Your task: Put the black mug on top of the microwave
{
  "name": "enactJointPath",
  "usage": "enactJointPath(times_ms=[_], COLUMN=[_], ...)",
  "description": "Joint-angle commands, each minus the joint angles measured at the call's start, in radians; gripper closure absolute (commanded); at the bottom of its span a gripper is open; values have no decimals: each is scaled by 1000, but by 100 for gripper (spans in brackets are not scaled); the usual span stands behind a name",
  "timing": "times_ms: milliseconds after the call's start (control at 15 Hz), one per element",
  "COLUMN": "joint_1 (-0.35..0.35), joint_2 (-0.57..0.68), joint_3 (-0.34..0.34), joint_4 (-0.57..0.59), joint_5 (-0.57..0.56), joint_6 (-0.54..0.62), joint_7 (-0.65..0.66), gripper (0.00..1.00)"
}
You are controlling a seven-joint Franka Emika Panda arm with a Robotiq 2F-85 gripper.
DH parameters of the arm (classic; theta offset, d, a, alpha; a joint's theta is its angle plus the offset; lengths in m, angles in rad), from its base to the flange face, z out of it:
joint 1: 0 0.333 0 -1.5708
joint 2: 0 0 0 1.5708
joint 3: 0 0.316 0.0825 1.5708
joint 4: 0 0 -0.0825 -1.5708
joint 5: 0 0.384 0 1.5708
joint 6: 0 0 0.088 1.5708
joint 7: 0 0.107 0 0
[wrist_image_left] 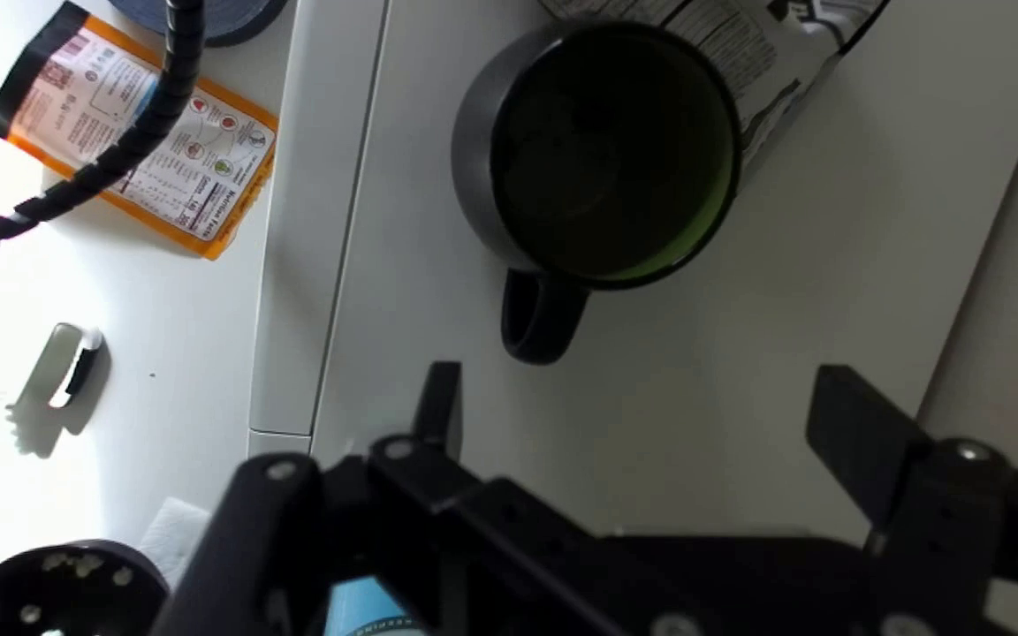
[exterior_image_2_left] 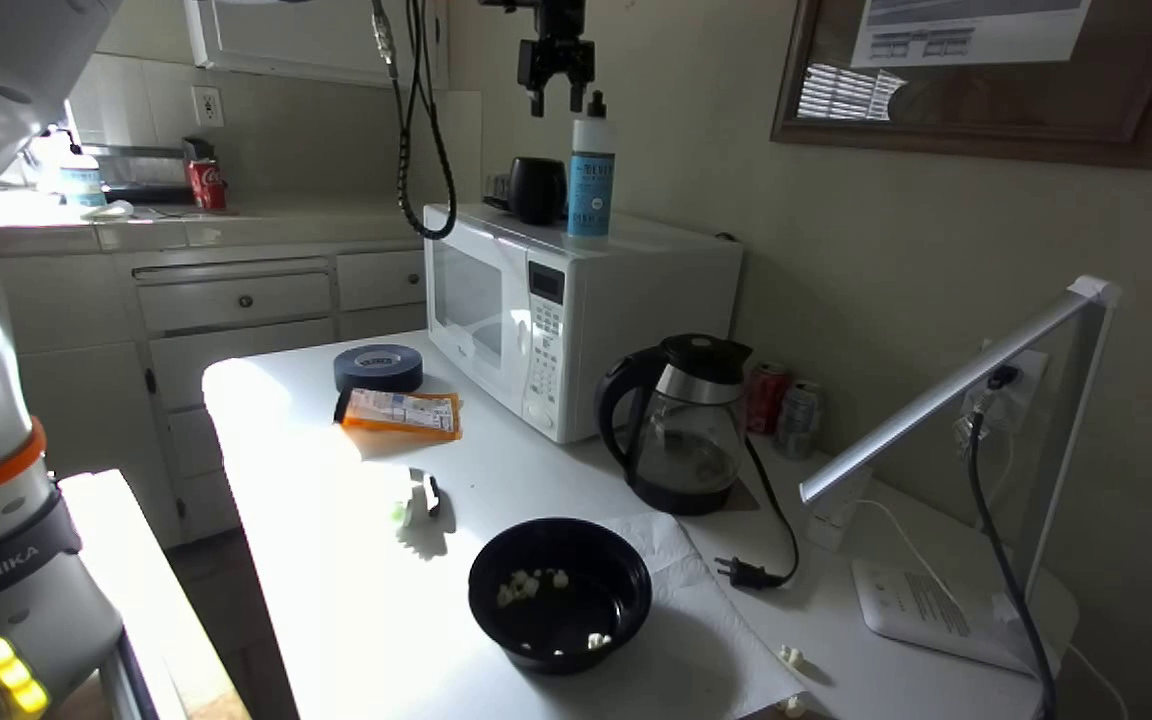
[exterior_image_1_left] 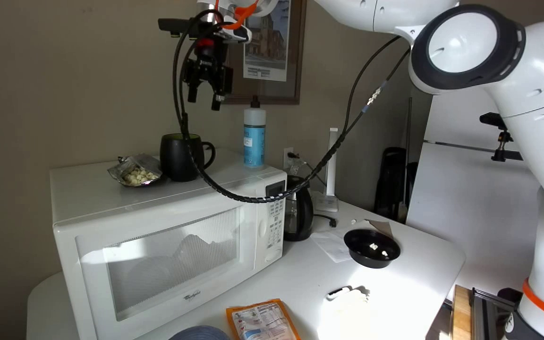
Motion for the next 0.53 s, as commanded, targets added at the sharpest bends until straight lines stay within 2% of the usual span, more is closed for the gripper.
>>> enactJointPath(times_ms=[0, 133, 400, 467], joint_1=[14, 20, 21, 20], joint_2=[-192, -272, -417, -310], joint_3=[12, 16, 33, 25], joint_4=[-230, -307, -469, -312], joint_5=[-50, -81, -106, -83], joint_6=[46, 62, 169, 95], joint_7=[-165, -255, -432, -367], gripper=[0, 1, 0, 0])
